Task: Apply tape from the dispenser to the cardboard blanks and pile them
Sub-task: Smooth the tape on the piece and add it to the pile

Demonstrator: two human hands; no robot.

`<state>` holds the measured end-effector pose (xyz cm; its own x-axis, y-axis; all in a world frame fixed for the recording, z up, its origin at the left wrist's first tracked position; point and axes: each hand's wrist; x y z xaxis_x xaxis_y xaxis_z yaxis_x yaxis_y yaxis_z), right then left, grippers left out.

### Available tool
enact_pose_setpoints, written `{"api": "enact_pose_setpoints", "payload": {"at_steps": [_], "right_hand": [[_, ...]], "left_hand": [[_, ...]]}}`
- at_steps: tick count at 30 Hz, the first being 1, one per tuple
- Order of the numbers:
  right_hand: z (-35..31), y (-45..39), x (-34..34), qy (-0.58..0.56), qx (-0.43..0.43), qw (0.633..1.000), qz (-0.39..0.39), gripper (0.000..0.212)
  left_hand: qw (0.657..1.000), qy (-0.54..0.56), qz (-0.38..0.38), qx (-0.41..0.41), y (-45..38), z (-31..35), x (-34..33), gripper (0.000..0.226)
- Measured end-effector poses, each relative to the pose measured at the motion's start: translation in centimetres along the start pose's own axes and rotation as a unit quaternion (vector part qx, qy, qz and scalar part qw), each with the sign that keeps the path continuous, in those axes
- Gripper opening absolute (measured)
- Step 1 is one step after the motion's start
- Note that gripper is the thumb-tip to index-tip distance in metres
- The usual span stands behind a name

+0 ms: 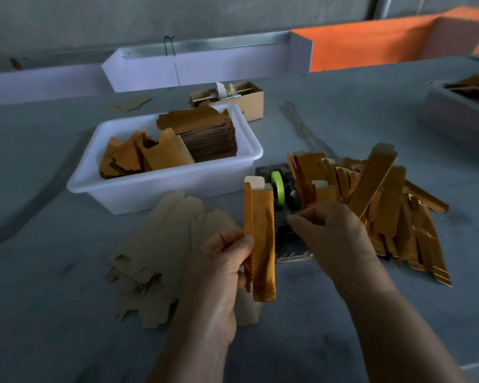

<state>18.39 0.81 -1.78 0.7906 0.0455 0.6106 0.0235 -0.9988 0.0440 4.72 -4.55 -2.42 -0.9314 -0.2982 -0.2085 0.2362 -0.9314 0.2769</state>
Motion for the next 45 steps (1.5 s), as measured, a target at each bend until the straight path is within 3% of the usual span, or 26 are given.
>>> {"api": "enact_pose_setpoints", "payload": {"at_steps": [4,7,9,13,20,28,38,42,45], "right_hand": [[-0.4,-0.2,-0.3,-0.049,0.002,0.999,-0.002,0.014],[-0.5,0.5,-0.4,-0.299,-0.044,0.953,-0.037,0.015],[-0.5,1.0,-0.1,-0.355,-0.045,0.933,-0.03,0.017],[-0.2,1.7,-0.2,-0.114,0.014,0.992,0.057,0.018],[0.9,2.9,-1.7,0.032,0.053,0.992,0.109,0.016],[1.5,3.0,-2.7,0.007,0.07,0.987,0.145,0.01],[0.8,2.9,-2.6,0.046,0.087,0.985,0.143,0.012],[0.7,3.9,-0.9,0.001,0.1,0.985,0.138,0.015],[0.9,4.8,1.2,-0.135,0.051,0.987,0.068,0.012]], "left_hand": [[1.0,-0.005,-0.006,0.005,0.2,-0.2,0.0,0.027],[1.0,-0.003,-0.008,0.006,0.4,-0.2,0.1,0.026],[1.0,-0.006,-0.008,0.003,0.5,-0.2,0.2,0.027],[1.0,-0.011,-0.002,-0.006,0.3,-0.2,0.2,0.032],[0.999,-0.016,-0.03,-0.037,0.5,0.7,-0.6,0.018],[0.987,-0.114,-0.109,-0.026,-0.3,1.8,-2.8,0.011],[0.984,-0.158,-0.079,-0.018,-1.3,1.9,-3.0,0.007],[0.983,-0.16,-0.09,-0.011,-0.9,2.2,-2.8,0.001],[0.981,-0.175,-0.078,-0.031,-0.3,1.8,-2.2,0.006]]}}
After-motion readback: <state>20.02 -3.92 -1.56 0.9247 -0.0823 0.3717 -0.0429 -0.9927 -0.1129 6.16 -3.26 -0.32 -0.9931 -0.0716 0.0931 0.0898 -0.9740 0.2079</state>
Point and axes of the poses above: each hand's wrist, its own y-axis away from the middle knuckle, its own x-axis out of the back of the hand, z = x × y, and after that the axes turned 6 degrees about -z, right-handed
